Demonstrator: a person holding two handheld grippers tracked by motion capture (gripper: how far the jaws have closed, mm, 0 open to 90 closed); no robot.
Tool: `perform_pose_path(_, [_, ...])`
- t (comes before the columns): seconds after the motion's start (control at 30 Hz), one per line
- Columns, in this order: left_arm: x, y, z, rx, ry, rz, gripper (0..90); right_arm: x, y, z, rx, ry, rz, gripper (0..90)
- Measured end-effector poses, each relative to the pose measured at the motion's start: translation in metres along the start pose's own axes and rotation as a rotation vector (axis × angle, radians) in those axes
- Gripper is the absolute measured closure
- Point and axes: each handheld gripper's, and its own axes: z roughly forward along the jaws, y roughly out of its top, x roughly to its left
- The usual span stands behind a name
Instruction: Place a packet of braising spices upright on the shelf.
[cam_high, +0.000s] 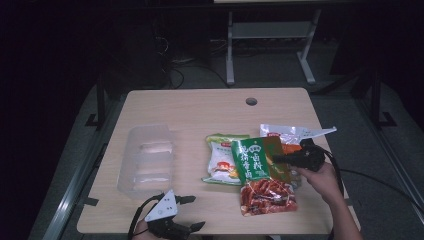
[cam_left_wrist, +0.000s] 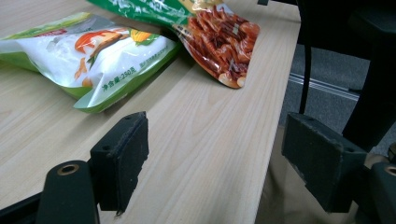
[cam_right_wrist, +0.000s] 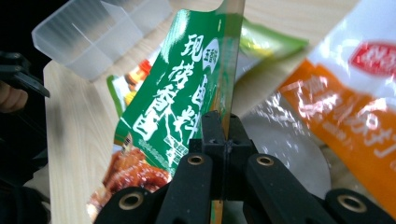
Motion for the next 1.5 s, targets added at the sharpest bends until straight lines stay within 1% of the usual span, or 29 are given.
perform_pose_path(0.07, [0.001,0.0,0.0,-0.002,0.001,-0.001,22.8,0.007,0.004,-0.005,-0.024,0.003,-0.006,89.8])
perform_pose_path(0.2, [0.001,0.0,-0.001,-0.003,0.001,0.0,22.8,0.022,0.012,-0.012,-0.043,-0.012,-0.033,89.8])
perform_pose_path(0.27, [0.001,0.0,-0.001,-0.002,0.002,0.012,22.8,0.029,0.016,-0.017,-0.05,-0.016,-0.046,89.8])
perform_pose_path(0.4, [0.0,0.0,0.0,-0.002,-0.002,0.006,22.8,0.045,0.026,-0.027,-0.073,-0.019,-0.082,89.8])
perform_pose_path(0.53, [0.0,0.0,0.0,-0.004,-0.002,0.007,22.8,0.057,0.035,-0.036,-0.095,-0.021,-0.116,89.9])
perform_pose_path(0.63, [0.0,0.0,0.0,-0.005,-0.001,0.007,22.8,0.066,0.041,-0.04,-0.1,-0.025,-0.14,89.9])
perform_pose_path(0.7, [0.0,0.0,0.0,0.0,0.001,0.016,22.8,0.073,0.046,-0.043,-0.098,-0.035,-0.156,90.0])
perform_pose_path(0.73, [0.0,0.0,0.0,-0.001,-0.001,0.01,22.8,0.077,0.049,-0.044,-0.096,-0.036,-0.165,90.0])
perform_pose_path(0.83, [0.0,0.0,0.0,0.0,0.0,0.013,22.8,0.088,0.058,-0.045,-0.087,-0.044,-0.194,90.0])
perform_pose_path(0.97, [0.0,0.0,-0.001,-0.004,0.003,0.017,22.8,0.102,0.07,-0.046,-0.079,-0.035,-0.217,90.0])
perform_pose_path(1.17, [-0.001,0.0,-0.001,-0.01,0.003,0.022,22.8,0.116,0.089,-0.048,-0.107,-0.014,-0.235,90.0])
perform_pose_path(1.23, [-0.001,0.0,-0.001,-0.01,0.002,0.02,22.8,0.119,0.095,-0.046,-0.113,-0.013,-0.238,90.0])
perform_pose_path(1.3, [-0.002,0.0,-0.001,-0.014,0.003,0.02,22.8,0.123,0.102,-0.043,-0.117,-0.021,-0.242,90.0])
perform_pose_path(1.5, [-0.002,0.0,0.0,-0.011,0.006,0.025,22.8,0.13,0.121,-0.03,-0.142,-0.017,-0.245,90.0])
